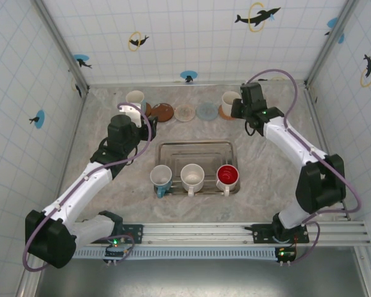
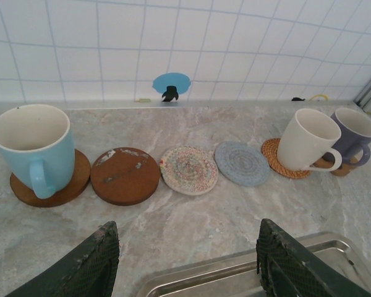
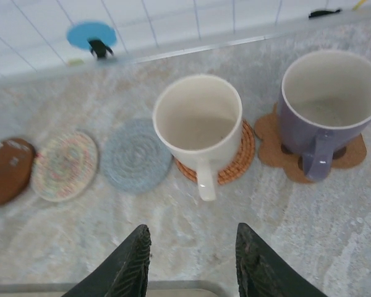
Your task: Place the cup by the coaster
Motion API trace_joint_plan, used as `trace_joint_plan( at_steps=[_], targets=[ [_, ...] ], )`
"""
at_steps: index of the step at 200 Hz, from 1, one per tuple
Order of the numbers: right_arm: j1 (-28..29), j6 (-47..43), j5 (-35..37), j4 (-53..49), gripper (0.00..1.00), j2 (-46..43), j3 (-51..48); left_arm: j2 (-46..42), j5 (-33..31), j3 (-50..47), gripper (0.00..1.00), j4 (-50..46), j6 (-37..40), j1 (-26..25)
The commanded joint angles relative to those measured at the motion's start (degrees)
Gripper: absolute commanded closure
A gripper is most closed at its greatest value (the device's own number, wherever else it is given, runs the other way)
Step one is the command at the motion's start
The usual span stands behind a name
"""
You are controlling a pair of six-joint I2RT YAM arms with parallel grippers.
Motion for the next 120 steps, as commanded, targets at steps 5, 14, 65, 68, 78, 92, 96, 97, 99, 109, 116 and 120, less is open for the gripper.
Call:
trace_joint_plan(
  at_steps=[5, 14, 65, 68, 78, 92, 96, 97, 99, 109, 116, 120],
  targets=[
    [2.6, 7.6, 5.5, 14.3, 0.58, -6.5, -8.1, -0.3, -1.3, 2.7, 0.41, -3.5, -1.6, -0.6],
    [3.2, 9.3, 6.4, 17.3, 0.58, -8.0, -10.8, -0.4, -1.6, 3.0, 0.41, -4.3, -2.1, -0.7],
    [5.0, 10.6, 6.1, 21.1, 0.57, -11.0, -16.2, -1.3, -2.2, 4.2, 0.41, -6.5, -4.0, -1.2],
    [5.0, 10.7, 6.0, 21.3, 0.57, -11.0, -16.3, -1.4, -2.3, 4.4, 0.41, -6.8, -4.1, -1.3],
    [5.0, 10.7, 6.0, 21.4, 0.56, -11.3, -16.7, -1.7, -2.8, 4.8, 0.41, -8.0, -4.2, -1.6],
    [5.0, 10.6, 5.5, 21.5, 0.55, -12.0, -17.1, -2.2, -3.6, 5.1, 0.41, -9.7, -4.7, -1.8],
    [5.0, 10.7, 5.4, 21.6, 0.55, -12.2, -17.3, -2.4, -3.8, 5.2, 0.41, -10.2, -4.9, -1.8],
    [5.0, 10.7, 5.3, 21.7, 0.55, -12.3, -17.3, -2.4, -3.8, 5.2, 0.41, -10.3, -5.0, -1.7],
    [5.0, 10.7, 5.3, 21.7, 0.54, -12.4, -17.5, -2.5, -3.9, 5.3, 0.41, -10.6, -5.1, -1.8],
    [5.0, 10.7, 5.4, 22.2, 0.54, -13.0, -18.2, -2.8, -3.8, 5.7, 0.41, -12.0, -5.8, -1.8],
    [5.0, 10.6, 5.6, 22.5, 0.54, -13.4, -18.6, -3.0, -3.8, 6.0, 0.41, -13.0, -6.1, -3.9],
    [5.0, 10.7, 5.7, 22.6, 0.54, -13.6, -18.8, -3.1, -3.9, 6.2, 0.41, -13.7, -6.5, -4.2]
  ],
)
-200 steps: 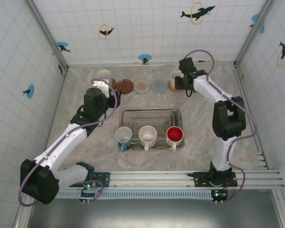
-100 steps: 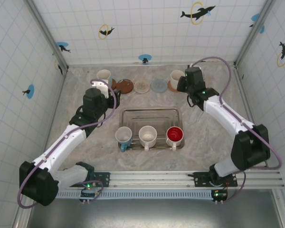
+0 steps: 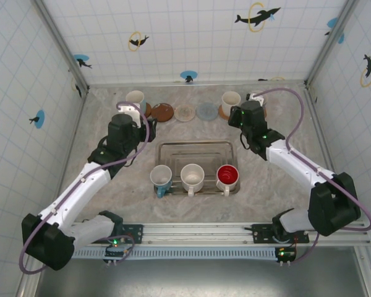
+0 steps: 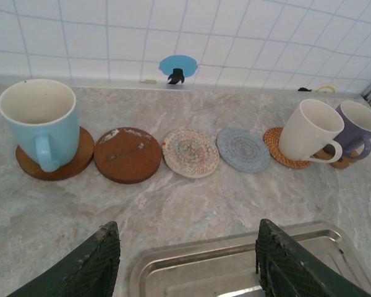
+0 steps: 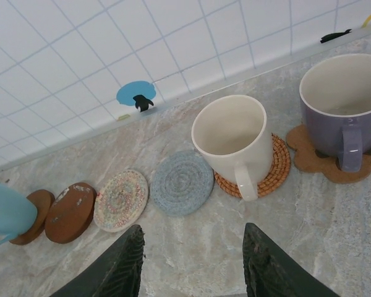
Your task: Place the cup by the coaster
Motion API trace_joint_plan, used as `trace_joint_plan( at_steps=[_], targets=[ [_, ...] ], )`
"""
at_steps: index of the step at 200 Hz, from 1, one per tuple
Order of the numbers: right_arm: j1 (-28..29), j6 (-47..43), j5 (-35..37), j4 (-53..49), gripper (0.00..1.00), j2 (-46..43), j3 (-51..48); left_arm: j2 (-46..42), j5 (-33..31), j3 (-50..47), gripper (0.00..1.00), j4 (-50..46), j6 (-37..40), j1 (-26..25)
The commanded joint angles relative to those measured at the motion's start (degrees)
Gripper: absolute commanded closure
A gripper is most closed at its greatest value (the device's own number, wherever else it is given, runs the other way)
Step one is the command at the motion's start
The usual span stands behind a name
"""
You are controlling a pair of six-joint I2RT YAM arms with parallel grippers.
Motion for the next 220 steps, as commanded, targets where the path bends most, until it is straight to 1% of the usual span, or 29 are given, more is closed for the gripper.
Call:
trace_joint_plan(
  at_steps=[1, 56, 74, 94, 120, 157, 220],
  targets=[
    [0.4, 0.6, 1.1, 3.9, 0.53, -3.1, -1.6, -1.7, -1.2, 2.7, 0.41, -4.9, -2.5, -2.4],
    [0.3, 0.7, -0.3, 4.9, 0.53, -2.6, -1.9, -2.7, -6.7, 6.4, 0.43, -19.5, -7.2, -6.3],
    [0.4, 0.7, -0.9, 4.8, 0.52, -2.3, -1.6, -3.3, -6.8, 7.5, 0.44, -23.5, -8.5, -8.0],
    [0.3, 0.6, -0.7, 4.8, 0.52, -2.3, -1.7, -4.0, -4.8, 8.0, 0.44, -26.9, -9.7, -10.3],
    [0.3, 0.5, -0.5, 4.9, 0.52, -1.8, -1.6, -4.1, -4.5, 8.8, 0.45, -31.8, -10.7, -13.2],
    [0.3, 0.5, -1.6, 5.0, 0.52, -0.4, -0.9, -3.4, -5.7, 9.7, 0.47, -39.8, -11.4, -15.6],
    [0.3, 1.0, -2.6, 5.4, 0.51, 1.0, -0.3, -2.9, -4.9, 8.6, 0.47, -47.3, -12.0, -19.0]
  ],
)
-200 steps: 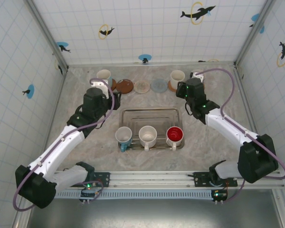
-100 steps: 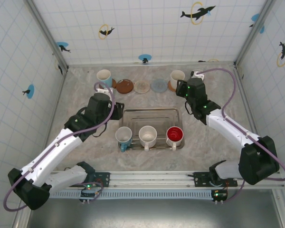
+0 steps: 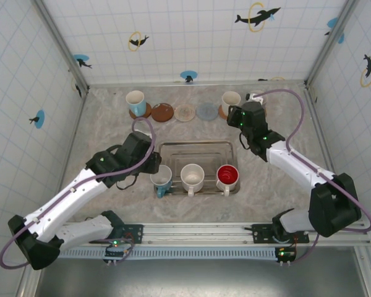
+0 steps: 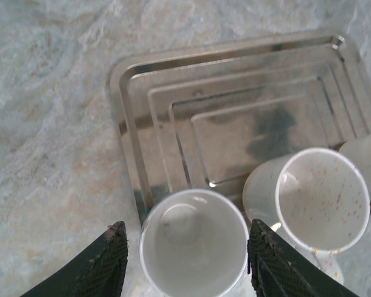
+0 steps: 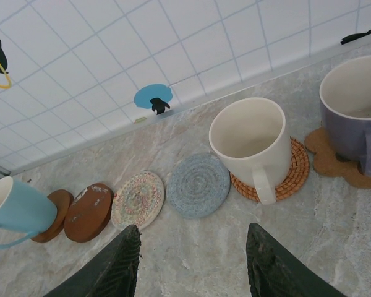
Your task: Place the cup by the coaster
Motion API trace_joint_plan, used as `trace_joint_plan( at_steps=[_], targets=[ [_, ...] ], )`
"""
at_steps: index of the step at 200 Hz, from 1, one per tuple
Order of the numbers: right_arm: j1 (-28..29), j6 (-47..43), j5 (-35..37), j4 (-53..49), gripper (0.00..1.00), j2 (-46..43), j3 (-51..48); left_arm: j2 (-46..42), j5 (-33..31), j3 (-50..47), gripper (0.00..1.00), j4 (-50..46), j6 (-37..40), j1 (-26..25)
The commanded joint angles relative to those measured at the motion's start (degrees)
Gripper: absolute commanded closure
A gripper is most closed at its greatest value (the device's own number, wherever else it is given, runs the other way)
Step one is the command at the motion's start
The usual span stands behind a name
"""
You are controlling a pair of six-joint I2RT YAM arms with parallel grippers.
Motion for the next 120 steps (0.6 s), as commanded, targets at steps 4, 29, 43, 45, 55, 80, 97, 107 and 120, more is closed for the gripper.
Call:
trace_joint_plan(
  at_steps=[4, 29, 43, 45, 55, 80, 97, 107, 120],
  targets=[
    [0.3, 0.7, -0.2, 2.6, 0.51, 1.1, 0.5, 0.5, 0.2, 0.4, 0.48, -5.5, -1.1, -1.4],
    [0.3, 0.7, -0.2, 2.6, 0.52, 1.3, 0.6, 0.4, 0.8, -2.0, 0.48, -6.1, -1.8, -2.4],
    [0.3, 0.7, -0.2, 2.5, 0.52, 1.4, 0.6, 0.1, 1.1, -2.9, 0.48, -6.0, -2.5, -3.3],
    [0.4, 0.7, -0.2, 2.5, 0.52, 1.5, 0.6, 0.1, 1.1, -3.0, 0.48, -6.1, -2.6, -3.5],
    [0.4, 0.7, -0.3, 2.5, 0.52, 1.6, 0.7, -0.1, 1.5, -3.5, 0.48, -5.9, -2.9, -4.2],
    [0.4, 0.9, -0.6, 2.5, 0.51, 1.7, 0.8, -0.2, 2.2, -5.0, 0.48, -6.0, -3.8, -5.7],
    [0.4, 1.0, -0.5, 2.5, 0.52, 1.8, 0.8, -0.1, 2.4, -6.2, 0.48, -5.9, -4.7, -6.7],
    [0.5, 1.0, -0.5, 2.7, 0.51, 1.9, 0.9, 0.0, 2.4, -6.9, 0.48, -5.8, -5.1, -7.1],
    [0.5, 1.0, -0.4, 2.5, 0.51, 2.0, 0.9, 0.0, 2.4, -8.1, 0.48, -5.7, -5.8, -7.5]
  ],
)
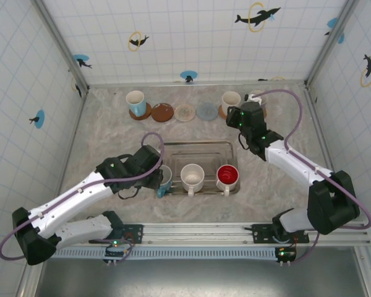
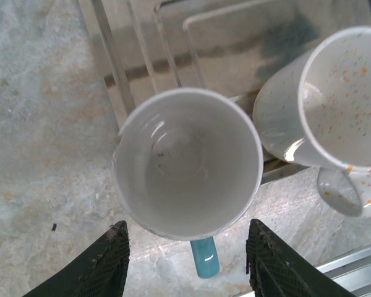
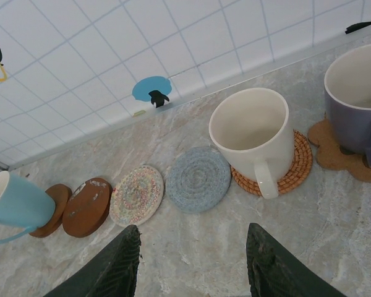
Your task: Place the cup by the coaster
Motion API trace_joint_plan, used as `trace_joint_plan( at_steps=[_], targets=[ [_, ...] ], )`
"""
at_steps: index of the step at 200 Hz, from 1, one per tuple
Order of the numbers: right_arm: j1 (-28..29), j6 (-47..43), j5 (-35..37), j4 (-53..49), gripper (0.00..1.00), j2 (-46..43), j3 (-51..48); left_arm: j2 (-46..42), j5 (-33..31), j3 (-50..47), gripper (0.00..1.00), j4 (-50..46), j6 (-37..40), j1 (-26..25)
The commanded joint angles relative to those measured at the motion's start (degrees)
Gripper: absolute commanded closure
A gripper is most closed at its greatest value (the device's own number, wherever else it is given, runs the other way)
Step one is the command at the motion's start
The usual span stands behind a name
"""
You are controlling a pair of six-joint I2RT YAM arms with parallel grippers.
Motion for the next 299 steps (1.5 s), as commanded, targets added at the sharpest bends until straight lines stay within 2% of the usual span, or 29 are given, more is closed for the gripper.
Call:
trace_joint_plan(
  at_steps=[1, 61, 131, 253, 299],
  targets=[
    [0.4, 0.7, 0.2, 2.3, 0.51, 0.8, 0.9, -0.2, 0.6, -2.0, 0.48, -1.5, -2.4, -0.8],
    [0.4, 0.5, 0.9, 1.7, 0.51, 1.3, 1.2, -1.7, 2.5, -7.2, 0.48, 1.2, -5.3, -2.0],
    [0.4, 0.7, 0.6, 1.7, 0.51, 1.6, 1.3, -1.7, 2.7, -8.9, 0.49, 3.9, -7.3, -3.6],
    [0.4, 0.5, 0.6, 1.5, 0.51, 1.6, 1.2, 3.8, 0.9, -9.8, 0.50, 5.3, -10.2, -5.5],
    [0.3, 0.4, 0.7, 1.5, 0.51, 1.5, 1.2, 5.4, 1.2, -11.1, 0.52, 9.0, -10.8, -5.5]
  ],
)
